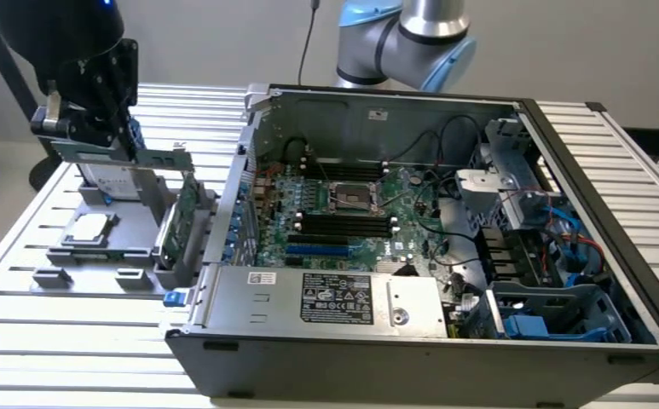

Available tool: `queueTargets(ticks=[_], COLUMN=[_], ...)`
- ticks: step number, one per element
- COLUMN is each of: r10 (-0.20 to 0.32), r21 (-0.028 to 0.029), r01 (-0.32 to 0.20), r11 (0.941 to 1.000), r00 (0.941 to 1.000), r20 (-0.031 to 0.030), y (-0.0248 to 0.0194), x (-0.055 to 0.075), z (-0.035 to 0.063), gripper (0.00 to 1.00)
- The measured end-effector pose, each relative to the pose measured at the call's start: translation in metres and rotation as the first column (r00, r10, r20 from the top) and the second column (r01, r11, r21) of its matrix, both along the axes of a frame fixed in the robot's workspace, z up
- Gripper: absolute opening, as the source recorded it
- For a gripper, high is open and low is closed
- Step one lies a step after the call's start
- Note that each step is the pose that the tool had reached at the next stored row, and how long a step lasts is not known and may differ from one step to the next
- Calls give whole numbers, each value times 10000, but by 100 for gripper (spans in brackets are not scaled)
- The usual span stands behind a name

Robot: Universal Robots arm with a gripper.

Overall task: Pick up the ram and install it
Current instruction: 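Pick up the ram and move it above insertion slot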

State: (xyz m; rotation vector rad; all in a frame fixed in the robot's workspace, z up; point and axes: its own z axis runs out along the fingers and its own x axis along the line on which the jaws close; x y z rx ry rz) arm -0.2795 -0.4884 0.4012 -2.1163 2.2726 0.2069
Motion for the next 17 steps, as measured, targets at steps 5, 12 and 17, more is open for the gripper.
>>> queueTargets(ticks=[5, 12, 17], r10=[9, 27, 44], r21=[158, 387, 528], r01=[-9, -27, -44], r11=[9999, 9992, 9986], r00=[10000, 10000, 10000], r20=[-5, -7, -7], y=[0, 0, 0], x=[223, 542, 773], z=[44, 70, 75], gripper=[13, 13, 13])
